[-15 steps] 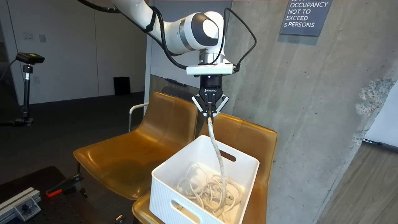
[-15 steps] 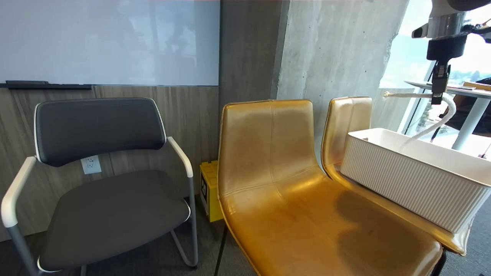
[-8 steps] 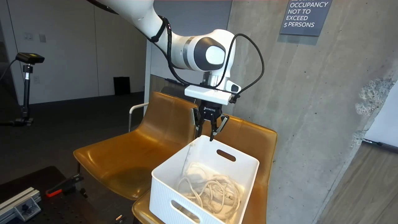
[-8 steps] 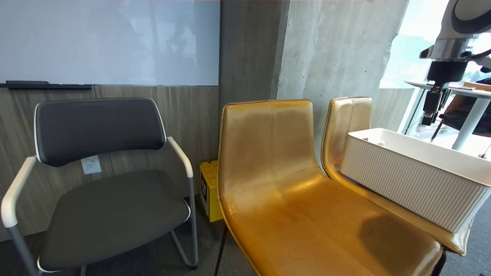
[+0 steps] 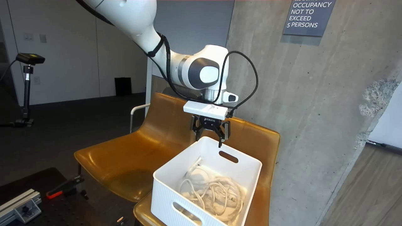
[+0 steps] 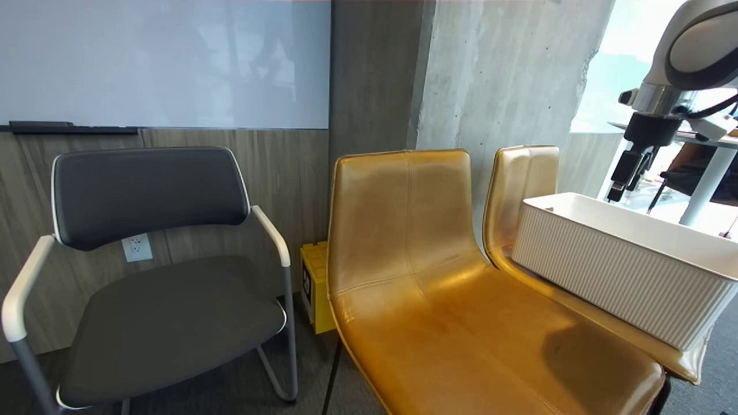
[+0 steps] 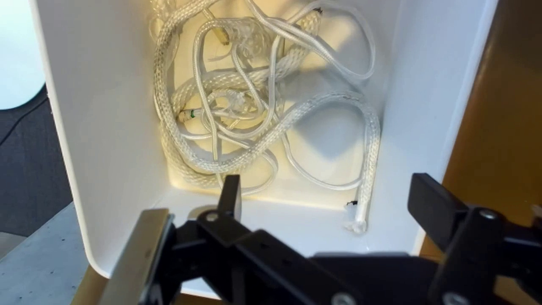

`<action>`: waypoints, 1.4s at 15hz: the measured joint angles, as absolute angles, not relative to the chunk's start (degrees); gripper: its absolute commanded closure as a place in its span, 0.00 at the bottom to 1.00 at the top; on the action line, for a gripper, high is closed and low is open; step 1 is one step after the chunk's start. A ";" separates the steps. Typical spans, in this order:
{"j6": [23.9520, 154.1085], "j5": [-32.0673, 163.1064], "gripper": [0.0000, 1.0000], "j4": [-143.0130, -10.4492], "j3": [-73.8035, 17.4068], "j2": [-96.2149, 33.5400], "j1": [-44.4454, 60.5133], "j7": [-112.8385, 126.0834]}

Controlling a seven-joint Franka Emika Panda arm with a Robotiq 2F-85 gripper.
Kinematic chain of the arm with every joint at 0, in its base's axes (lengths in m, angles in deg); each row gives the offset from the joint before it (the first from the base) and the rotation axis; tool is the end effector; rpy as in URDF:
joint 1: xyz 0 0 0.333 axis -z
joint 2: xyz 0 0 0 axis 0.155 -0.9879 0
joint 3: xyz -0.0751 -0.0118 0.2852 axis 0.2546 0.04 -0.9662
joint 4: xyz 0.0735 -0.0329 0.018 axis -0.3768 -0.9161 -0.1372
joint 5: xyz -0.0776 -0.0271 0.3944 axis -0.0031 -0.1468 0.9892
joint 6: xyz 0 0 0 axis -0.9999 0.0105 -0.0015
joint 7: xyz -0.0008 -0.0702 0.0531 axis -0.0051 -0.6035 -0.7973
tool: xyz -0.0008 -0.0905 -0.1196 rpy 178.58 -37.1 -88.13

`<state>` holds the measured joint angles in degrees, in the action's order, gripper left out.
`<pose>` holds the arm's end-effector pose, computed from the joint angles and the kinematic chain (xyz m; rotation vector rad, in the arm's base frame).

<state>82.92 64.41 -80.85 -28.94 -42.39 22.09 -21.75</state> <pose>0.6535 -0.1941 0.2622 3.0250 0.2700 0.0677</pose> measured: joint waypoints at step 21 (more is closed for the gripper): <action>85.57 65.38 0.00 -65.60 -28.86 -69.81 27.62 -21.84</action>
<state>85.57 65.38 -65.60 -28.86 -69.81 27.62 -21.84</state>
